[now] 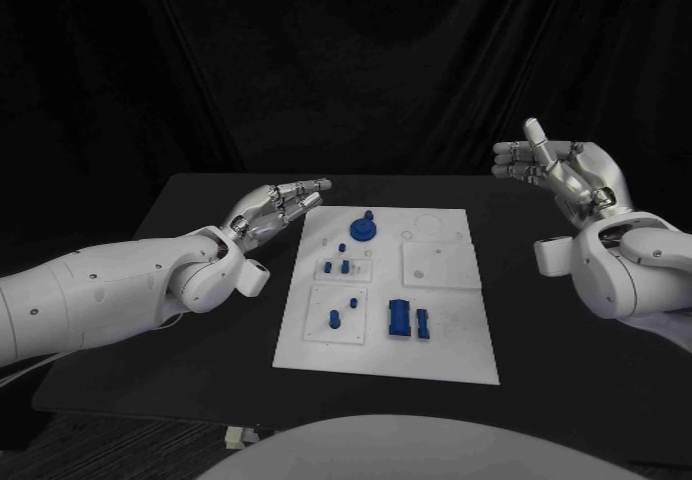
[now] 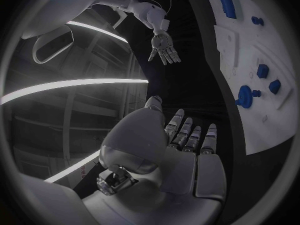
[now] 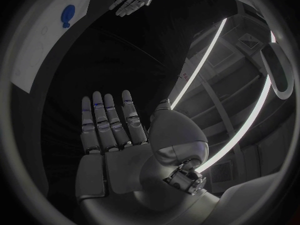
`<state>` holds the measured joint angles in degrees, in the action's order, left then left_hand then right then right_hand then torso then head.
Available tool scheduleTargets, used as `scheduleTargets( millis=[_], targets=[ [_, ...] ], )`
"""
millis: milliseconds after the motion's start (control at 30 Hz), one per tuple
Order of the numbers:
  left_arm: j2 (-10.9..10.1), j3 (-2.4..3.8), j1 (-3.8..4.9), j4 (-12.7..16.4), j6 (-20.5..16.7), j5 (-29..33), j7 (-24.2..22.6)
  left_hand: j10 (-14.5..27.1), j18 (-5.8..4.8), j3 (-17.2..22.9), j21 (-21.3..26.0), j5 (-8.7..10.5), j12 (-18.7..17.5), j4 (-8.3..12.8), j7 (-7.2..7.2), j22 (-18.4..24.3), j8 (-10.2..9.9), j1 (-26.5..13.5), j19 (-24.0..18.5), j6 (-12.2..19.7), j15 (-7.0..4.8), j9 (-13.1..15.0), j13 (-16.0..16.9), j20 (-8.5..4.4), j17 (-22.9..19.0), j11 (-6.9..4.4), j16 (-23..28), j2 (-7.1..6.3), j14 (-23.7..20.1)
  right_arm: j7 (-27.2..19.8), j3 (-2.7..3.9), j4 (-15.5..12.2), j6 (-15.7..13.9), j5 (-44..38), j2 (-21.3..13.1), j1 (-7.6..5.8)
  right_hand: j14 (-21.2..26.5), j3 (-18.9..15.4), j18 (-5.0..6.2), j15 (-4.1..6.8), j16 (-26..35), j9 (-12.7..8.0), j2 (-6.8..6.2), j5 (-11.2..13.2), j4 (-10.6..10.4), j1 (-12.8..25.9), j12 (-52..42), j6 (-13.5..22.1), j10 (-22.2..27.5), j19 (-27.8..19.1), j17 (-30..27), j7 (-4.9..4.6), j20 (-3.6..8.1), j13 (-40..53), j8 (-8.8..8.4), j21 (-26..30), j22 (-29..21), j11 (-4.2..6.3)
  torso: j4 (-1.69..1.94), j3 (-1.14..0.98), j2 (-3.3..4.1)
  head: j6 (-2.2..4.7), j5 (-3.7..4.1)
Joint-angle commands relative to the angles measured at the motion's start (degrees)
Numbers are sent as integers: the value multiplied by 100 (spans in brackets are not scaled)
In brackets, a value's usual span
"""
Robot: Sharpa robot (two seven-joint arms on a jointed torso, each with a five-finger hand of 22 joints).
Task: Assemble the parts on the task board
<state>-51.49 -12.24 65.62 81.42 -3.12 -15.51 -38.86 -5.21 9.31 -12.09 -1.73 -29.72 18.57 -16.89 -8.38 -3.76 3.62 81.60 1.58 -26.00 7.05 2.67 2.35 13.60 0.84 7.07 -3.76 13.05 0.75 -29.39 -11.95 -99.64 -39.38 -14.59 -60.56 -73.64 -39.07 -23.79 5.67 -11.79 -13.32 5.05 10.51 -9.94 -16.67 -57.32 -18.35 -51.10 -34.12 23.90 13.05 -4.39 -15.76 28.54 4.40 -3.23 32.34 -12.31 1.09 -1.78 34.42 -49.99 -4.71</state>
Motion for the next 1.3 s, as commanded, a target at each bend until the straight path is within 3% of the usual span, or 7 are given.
scheduleTargets(
  millis=[33,433,700,733,867,900,1300],
  targets=[
    [26,7,15,8,-194,10,-1523,41,105,-65,15,64,-24,3,26,8,-40,-78,3,42,-54,-6,-6,-6,0,-31,-12,-9,14,-667,2,96,306,86,64,173,1156,272,-216,154,413,-114,-206,20,-10,43,212,499,856,-1747,-467,180,-97,-615,-38,166,-2007,127,29,17,15,-1,94],
    [215,6,9,-71,-343,10,-1685,238,92,-488,35,1239,-420,12,756,57,-186,-831,-29,962,-215,-84,-48,-156,-58,-841,263,-14,-70,-1104,1,476,942,99,440,650,3906,879,39,1003,1332,-330,-422,96,-7,232,1219,3607,3327,-2389,-1304,1454,243,-2519,-271,322,-3226,1571,-17,1,16,689,208],
    [269,5,-2,-109,-367,10,-1724,363,91,-548,52,1426,-621,15,872,94,-189,-949,-48,1069,-355,-88,-67,-240,-82,-948,367,-29,-75,-1137,1,566,1117,108,558,809,3907,880,89,911,1332,-333,-361,82,-2,232,1228,3657,3352,-2390,-1305,1393,262,-2607,-273,323,-3234,1508,-5,-11,12,960,278],
    [258,-1,-1,-111,-293,0,0,521,-280,-1,173,1878,-974,516,838,376,-362,-3082,-158,1525,-705,-267,-235,-552,-84,-707,376,-412,-75,-917,-4,557,869,92,558,794,3907,1308,-156,1179,1332,-505,-603,365,506,1874,1396,4079,3412,-2390,-1305,1125,632,-2854,-440,323,-3234,1231,-13,-9,18,913,255],
    [268,29,-14,-87,-386,38,22,521,-280,107,173,1994,-1075,624,838,376,-362,-3612,-158,1630,-705,-267,-235,-646,-84,-707,376,-497,-75,-857,78,586,777,186,629,832,3907,1868,-567,1179,1332,-505,-1051,994,1065,3749,1835,4595,3412,-2390,-1305,439,1102,-2854,-440,323,-3234,1231,-20,4,-7,960,271],
    [274,46,-22,-74,-440,60,35,521,-280,149,173,2030,-1104,666,838,376,-362,-3786,-158,1672,-705,-267,-235,-674,-84,-707,376,-528,-75,-822,125,602,724,239,669,854,3907,1963,-567,1179,1332,-505,-1051,994,1161,4090,1835,4690,3412,-2390,-1305,439,1576,-2854,-440,323,-3234,1231,-24,12,-21,987,279],
    [464,599,-268,361,-2157,760,444,521,-503,566,173,2406,-1409,1083,838,376,-362,-5531,-158,2042,-705,-267,-235,-932,-84,-707,376,-837,-75,-89,1128,945,-398,1383,1529,1317,3907,2379,-567,1179,1332,-505,-1051,994,1667,5732,1835,5110,3412,-2390,-1305,439,1576,-2854,-440,323,-3234,1231,-105,170,-310,1534,462]
  ],
)
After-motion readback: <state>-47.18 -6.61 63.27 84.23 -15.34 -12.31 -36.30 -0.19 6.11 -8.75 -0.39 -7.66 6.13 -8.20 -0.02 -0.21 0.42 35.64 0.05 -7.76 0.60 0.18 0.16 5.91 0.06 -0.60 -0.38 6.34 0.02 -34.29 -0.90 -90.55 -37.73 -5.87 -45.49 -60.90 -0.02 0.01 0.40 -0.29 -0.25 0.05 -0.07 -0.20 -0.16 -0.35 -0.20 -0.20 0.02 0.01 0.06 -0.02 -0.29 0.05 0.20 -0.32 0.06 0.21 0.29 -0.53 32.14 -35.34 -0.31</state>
